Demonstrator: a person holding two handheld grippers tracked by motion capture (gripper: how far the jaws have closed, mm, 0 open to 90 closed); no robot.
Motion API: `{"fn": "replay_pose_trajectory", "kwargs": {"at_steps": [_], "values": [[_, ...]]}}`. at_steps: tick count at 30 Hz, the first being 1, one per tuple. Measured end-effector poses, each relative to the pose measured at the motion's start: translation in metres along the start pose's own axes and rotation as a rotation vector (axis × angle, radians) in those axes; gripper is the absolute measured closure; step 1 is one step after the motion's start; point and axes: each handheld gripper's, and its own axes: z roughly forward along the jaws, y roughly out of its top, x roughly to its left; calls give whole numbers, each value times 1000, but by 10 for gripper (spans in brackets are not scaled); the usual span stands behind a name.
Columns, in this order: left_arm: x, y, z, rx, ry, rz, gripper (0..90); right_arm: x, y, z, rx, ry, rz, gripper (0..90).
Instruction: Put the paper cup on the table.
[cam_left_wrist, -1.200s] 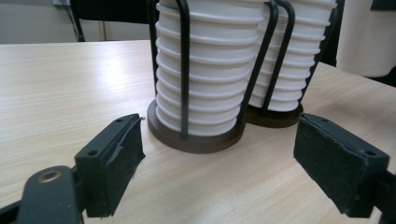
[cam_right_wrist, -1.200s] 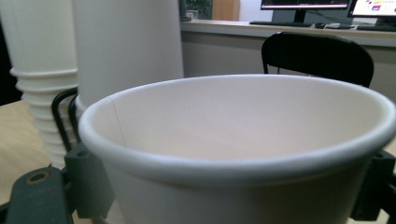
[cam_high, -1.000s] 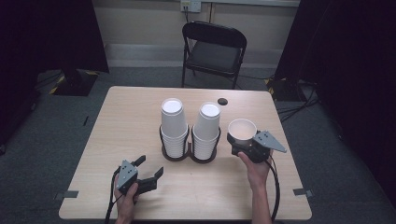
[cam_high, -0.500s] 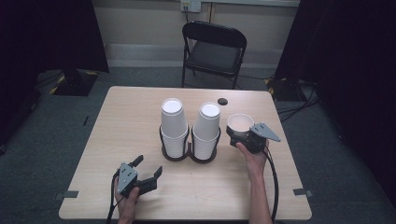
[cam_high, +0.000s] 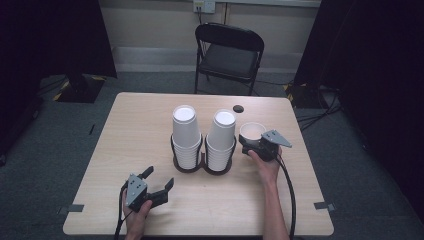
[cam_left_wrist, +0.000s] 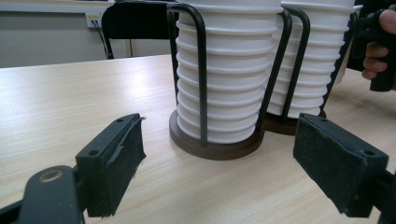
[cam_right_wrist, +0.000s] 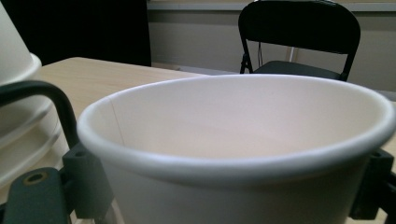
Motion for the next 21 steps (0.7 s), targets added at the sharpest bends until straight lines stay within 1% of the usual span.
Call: {"fn": "replay_pose_trajectory", "kwargs": {"at_steps": [1,2,3,5,7,9,10,11,14,16,21], "values": [[0,0,0,-3,0,-1,159,1,-1,1,5,1,-4,117],[1,0,-1,-7,-1,-12,159,2,-2,2,6,2,-6,117],[1,0,-1,-9,1,-15,159,3,-3,3,8,6,-6,117],[2,0,-1,-10,10,-10,158,5,-4,4,3,4,-5,117],[2,0,-1,-9,1,-13,158,5,-5,5,8,-1,-11,117],[1,0,-1,-10,-3,-18,158,5,-7,5,9,-6,-3,116],[2,0,-1,-9,-4,-13,158,5,-7,5,15,-7,1,116],[2,0,-1,-10,-3,-12,158,5,-8,5,20,-10,-11,116],[2,-1,-1,-12,-2,-12,159,7,-8,2,26,-12,-24,115],[1,-1,-1,-11,-2,-15,159,8,-8,0,37,-16,-23,114],[2,0,-1,-9,1,-12,160,4,-6,-6,69,-4,-22,109]]}}
